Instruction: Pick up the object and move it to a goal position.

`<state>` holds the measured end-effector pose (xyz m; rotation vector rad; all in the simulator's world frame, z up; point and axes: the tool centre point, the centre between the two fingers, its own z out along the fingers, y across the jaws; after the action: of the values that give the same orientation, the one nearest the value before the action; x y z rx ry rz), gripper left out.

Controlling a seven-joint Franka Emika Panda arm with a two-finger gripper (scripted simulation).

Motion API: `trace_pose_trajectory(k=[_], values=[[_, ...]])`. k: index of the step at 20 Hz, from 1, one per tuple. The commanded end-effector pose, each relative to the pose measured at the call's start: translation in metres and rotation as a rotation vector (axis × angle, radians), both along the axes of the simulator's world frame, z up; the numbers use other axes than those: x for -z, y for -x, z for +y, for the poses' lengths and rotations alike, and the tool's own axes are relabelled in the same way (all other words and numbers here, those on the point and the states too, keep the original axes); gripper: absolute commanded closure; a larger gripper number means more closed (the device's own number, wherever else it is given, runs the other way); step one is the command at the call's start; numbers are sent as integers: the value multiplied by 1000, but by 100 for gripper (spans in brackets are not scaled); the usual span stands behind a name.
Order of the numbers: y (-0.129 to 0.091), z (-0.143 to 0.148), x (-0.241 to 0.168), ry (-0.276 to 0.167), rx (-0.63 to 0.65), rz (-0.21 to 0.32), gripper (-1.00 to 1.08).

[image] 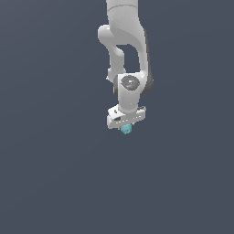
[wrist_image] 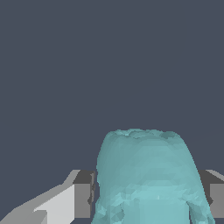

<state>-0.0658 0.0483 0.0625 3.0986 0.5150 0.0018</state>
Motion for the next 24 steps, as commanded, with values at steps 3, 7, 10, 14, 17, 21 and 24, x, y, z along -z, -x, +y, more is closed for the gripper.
trace_pose_trajectory(k=[3, 7, 10, 14, 17, 21, 24], values=[[11, 0, -22, 1, 0, 0, 108], [24, -1, -48, 1, 0, 0, 108], [33, -1, -67, 1, 0, 0, 108], [42, -1, -86, 0, 0, 1, 108], [47, -2, -97, 0, 0, 1, 108], [51, -2, -106, 0, 0, 1, 108], [52, -2, -109, 0, 0, 1, 108]])
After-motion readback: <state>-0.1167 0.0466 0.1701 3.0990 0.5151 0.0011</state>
